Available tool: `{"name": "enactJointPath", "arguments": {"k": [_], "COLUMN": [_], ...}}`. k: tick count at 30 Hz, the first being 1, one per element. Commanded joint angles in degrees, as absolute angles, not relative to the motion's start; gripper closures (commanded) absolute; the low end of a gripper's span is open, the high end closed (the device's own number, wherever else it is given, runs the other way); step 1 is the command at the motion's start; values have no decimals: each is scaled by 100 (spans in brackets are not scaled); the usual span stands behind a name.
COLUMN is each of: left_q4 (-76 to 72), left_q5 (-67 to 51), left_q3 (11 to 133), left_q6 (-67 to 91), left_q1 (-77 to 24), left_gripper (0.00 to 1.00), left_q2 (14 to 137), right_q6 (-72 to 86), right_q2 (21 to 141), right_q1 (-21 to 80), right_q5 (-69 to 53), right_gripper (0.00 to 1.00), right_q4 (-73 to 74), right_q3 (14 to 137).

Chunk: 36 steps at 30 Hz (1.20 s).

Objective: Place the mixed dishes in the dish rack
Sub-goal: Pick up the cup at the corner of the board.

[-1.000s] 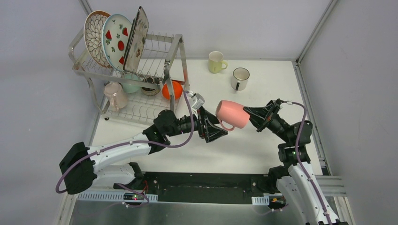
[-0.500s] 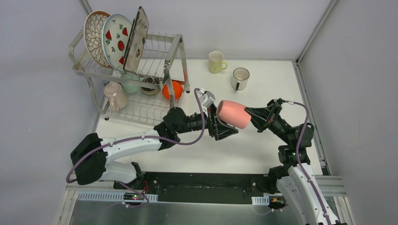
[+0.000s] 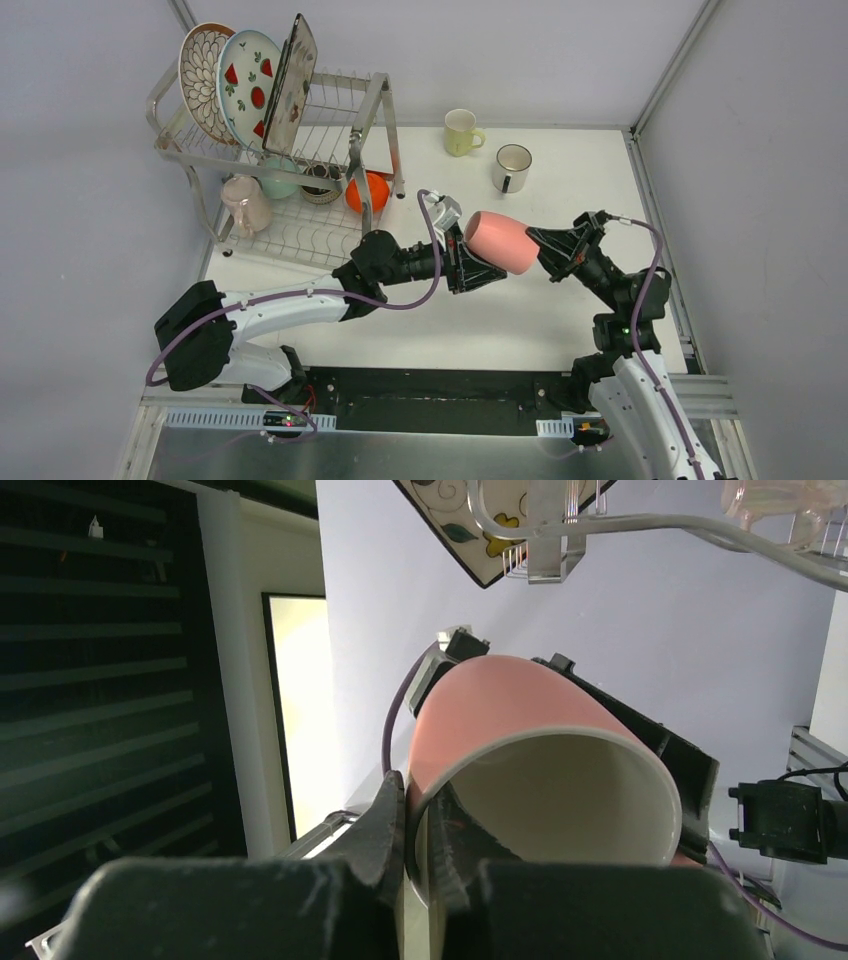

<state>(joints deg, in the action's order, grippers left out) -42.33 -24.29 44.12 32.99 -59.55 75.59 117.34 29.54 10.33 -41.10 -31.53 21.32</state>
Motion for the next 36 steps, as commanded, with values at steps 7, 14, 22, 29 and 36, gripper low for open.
{"name": "enactJointPath", "arguments": {"k": [7,14,22,29,36], "left_q4": [-4359,-3998,-3105,-1959,-732], "left_q5": [-2467,-2023,-1316,-581,472], "left_q3": [4450,4201,3896,3670,3484], "left_q6": [3294,3192,2997,2958,2971], "left_q1": [-6108,-6103,-6100,-6100,-6100], "left_gripper": [100,100,100,100,100], "left_q2": [7119,6766,6130,5358,4342], "right_q6": [12121,11987,11544,10795,10140], "right_q2": [2852,2647,2431,2269,2277], "right_q1": [1065,1064,1059,1062,1063], "right_q5": [-4049,-3947,-3956,-3871,-3775], "right_gripper": [97,73,26,0,0], "right_q4": [-2865,-2624,-1926,-824,266], "right_q3": [1968,1589,1528,1878,2382]}}
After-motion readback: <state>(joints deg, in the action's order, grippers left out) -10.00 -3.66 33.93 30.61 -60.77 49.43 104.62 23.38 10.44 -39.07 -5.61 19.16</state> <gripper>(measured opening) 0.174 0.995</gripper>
